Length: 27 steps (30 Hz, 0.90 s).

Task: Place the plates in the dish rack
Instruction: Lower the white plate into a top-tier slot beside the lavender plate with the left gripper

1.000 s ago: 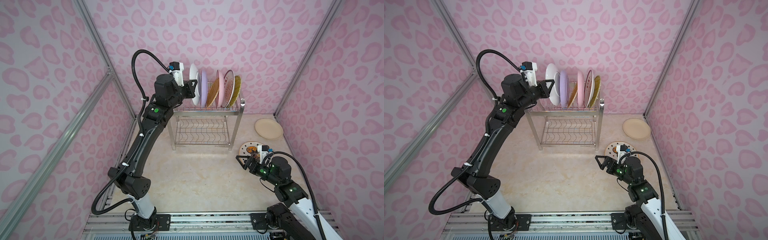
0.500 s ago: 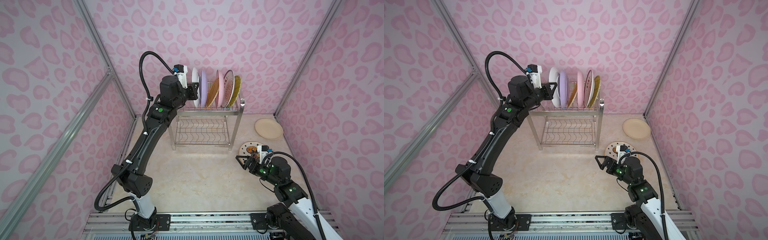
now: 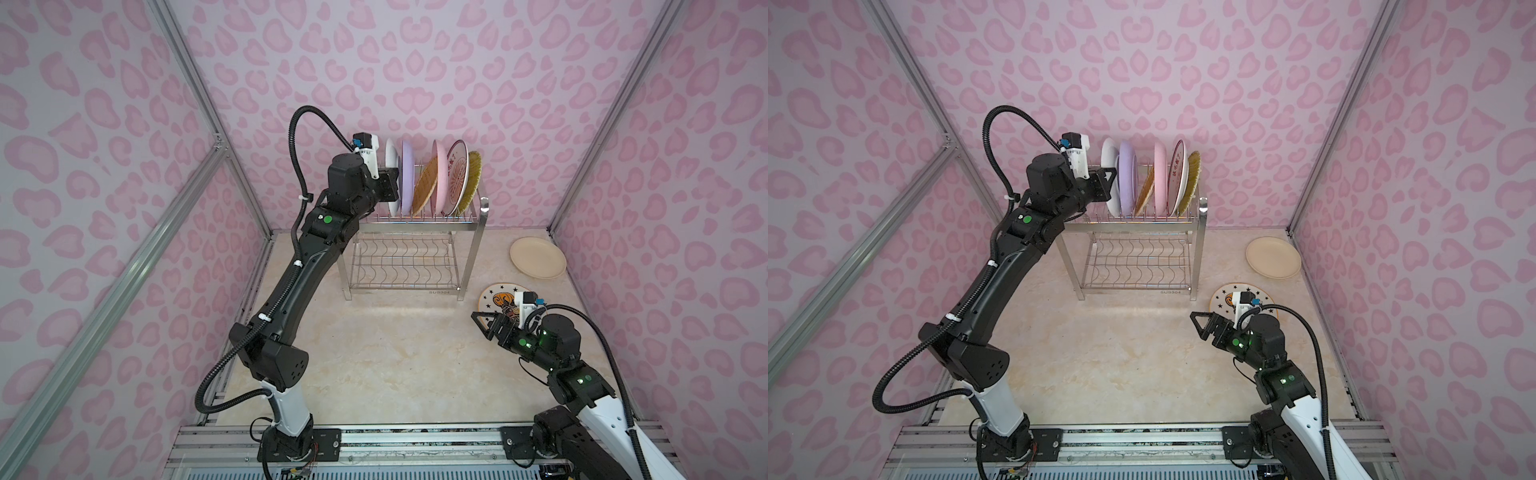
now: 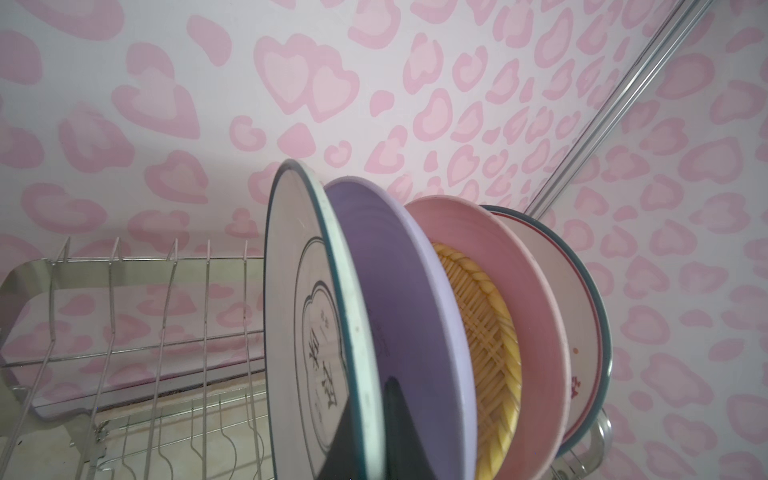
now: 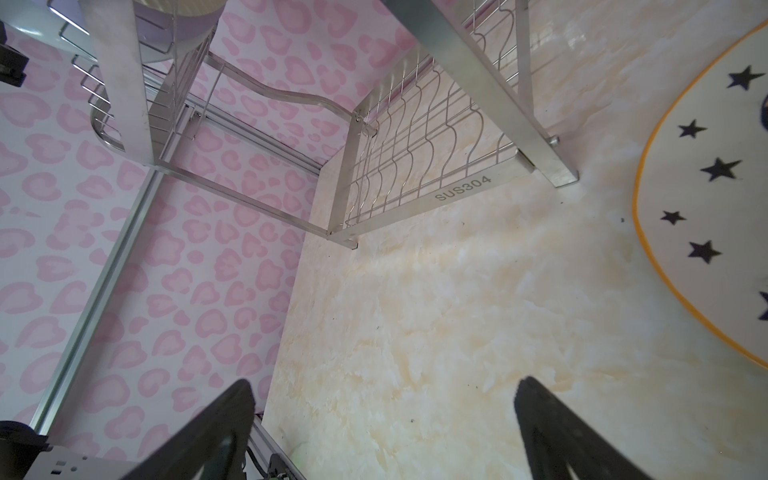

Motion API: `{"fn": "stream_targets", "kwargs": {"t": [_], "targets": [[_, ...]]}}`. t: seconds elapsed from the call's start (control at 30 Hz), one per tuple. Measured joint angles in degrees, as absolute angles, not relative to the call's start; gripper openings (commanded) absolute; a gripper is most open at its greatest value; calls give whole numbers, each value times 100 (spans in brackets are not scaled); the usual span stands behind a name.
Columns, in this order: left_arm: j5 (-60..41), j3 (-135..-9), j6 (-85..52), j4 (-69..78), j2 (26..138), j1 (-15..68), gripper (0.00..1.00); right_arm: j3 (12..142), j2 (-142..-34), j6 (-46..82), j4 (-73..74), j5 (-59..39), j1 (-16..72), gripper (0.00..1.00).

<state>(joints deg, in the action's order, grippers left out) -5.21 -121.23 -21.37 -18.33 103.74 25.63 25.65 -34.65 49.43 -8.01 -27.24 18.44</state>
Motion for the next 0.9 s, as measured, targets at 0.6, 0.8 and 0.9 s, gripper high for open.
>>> {"fn": "stream_targets", "kwargs": {"t": [0.6, 0.8, 0.9], "targets": [[-325, -12138, -2010, -1828, 10519, 2563, 17, 2460, -3380, 5043, -746, -2722, 1848, 98], [-285, -12138, -1944, -1848, 10519, 2582, 33, 2423, -3336, 5059, -749, -2722, 1848, 98], [-279, -12138, -1894, -1855, 10519, 2620, 35, 2408, -3330, 5063, -751, -2720, 1848, 98]]}}
